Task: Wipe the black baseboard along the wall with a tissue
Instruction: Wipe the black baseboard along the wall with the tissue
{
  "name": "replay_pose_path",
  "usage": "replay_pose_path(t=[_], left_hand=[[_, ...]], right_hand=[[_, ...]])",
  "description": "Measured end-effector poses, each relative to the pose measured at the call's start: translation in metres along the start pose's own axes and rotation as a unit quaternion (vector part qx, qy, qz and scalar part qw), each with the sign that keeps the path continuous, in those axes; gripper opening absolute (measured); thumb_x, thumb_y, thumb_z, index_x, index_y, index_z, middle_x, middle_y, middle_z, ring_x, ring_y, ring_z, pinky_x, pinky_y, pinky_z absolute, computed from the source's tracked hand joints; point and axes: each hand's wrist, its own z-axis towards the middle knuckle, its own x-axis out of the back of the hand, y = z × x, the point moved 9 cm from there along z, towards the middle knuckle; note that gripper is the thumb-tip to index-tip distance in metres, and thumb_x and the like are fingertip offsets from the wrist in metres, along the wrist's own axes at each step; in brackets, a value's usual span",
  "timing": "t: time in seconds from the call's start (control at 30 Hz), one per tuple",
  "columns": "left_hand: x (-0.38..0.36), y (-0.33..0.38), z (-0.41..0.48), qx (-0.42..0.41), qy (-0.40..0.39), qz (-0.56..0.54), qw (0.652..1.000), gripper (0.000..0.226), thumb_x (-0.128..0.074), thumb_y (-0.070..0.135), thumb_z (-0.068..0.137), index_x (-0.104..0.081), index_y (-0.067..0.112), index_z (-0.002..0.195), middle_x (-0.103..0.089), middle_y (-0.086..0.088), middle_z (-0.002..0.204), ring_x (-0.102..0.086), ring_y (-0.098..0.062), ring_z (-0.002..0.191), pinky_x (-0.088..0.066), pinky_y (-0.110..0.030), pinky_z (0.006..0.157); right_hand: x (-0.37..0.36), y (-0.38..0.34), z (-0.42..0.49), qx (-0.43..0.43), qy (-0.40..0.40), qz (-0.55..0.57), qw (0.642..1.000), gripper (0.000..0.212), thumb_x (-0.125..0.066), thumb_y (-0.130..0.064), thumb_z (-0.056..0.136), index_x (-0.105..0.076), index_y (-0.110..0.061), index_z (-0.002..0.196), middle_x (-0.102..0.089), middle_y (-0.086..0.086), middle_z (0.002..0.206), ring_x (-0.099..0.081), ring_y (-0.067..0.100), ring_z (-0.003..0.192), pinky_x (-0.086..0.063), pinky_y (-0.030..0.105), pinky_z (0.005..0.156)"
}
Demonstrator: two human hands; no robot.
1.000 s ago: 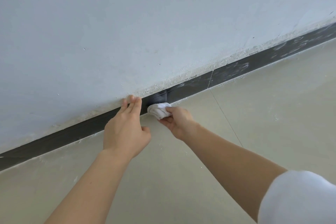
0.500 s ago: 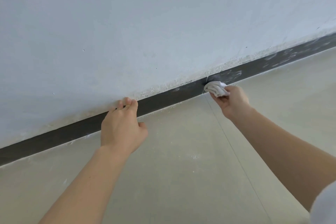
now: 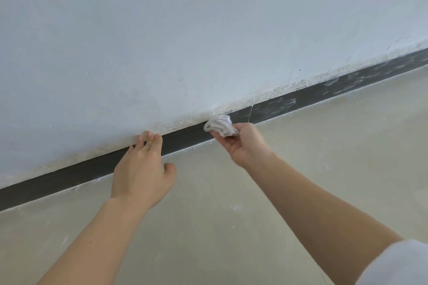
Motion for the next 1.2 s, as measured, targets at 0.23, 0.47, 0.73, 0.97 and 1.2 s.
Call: replay_pose_path(t=[0.23, 0.47, 0.73, 0.97, 1.2], left_hand=[[-0.008, -0.004, -0.001, 0.014, 0.002, -0.027, 1.000, 0.059, -0.042, 0.036, 0.091, -0.025, 0.016, 0.144, -0.017, 0.002, 0.157, -0.028, -0.015, 0.139, -0.045, -0.033, 0.083], [-0.004, -0.001, 0.000, 0.017, 0.008, -0.024, 1.000, 0.056, -0.043, 0.035, 0.090, -0.031, 0.013, 0.141, -0.023, 0.000, 0.155, -0.036, -0.017, 0.135, -0.046, -0.033, 0.077], [-0.003, -0.001, 0.000, 0.021, 0.002, -0.021, 1.000, 0.058, -0.044, 0.036, 0.090, -0.028, 0.016, 0.141, -0.019, 0.002, 0.156, -0.031, -0.016, 0.137, -0.045, -0.033, 0.082], [-0.005, -0.006, 0.001, 0.024, 0.004, -0.023, 0.999, 0.054, -0.044, 0.025, 0.090, -0.031, 0.015, 0.141, -0.021, 0.001, 0.155, -0.037, -0.018, 0.135, -0.046, -0.033, 0.075], [0.006, 0.019, 0.011, -0.014, -0.031, 0.120, 0.992, 0.045, -0.039, 0.029, 0.089, -0.044, 0.005, 0.127, -0.051, -0.006, 0.129, -0.057, -0.017, 0.105, -0.035, -0.026, 0.059]], right_hand=[[0.066, -0.087, -0.004, 0.115, 0.086, 0.069, 0.987, 0.028, -0.034, 0.002, 0.092, -0.059, 0.007, 0.101, -0.064, 0.020, 0.089, -0.068, 0.026, 0.069, -0.061, 0.033, 0.062], [0.048, -0.003, -0.003, -0.020, 0.092, -0.054, 0.994, 0.026, -0.038, -0.011, 0.094, -0.060, -0.003, 0.082, -0.063, 0.010, 0.051, -0.060, 0.017, 0.037, -0.053, 0.021, 0.041], [-0.012, 0.033, -0.010, -0.055, -0.010, -0.040, 0.998, 0.021, -0.041, 0.000, 0.094, -0.060, 0.006, 0.090, -0.064, 0.019, 0.077, -0.063, 0.024, 0.063, -0.059, 0.026, 0.055], [0.031, -0.048, -0.007, 0.063, 0.071, 0.064, 0.993, 0.027, -0.034, 0.008, 0.091, -0.058, 0.007, 0.081, -0.058, 0.018, 0.077, -0.061, 0.021, 0.055, -0.057, 0.023, 0.049], [0.065, -0.107, -0.025, 0.038, 0.168, -0.232, 0.957, 0.019, -0.037, -0.002, 0.093, -0.054, 0.002, 0.101, -0.060, 0.018, 0.080, -0.059, 0.026, 0.061, -0.057, 0.029, 0.044]])
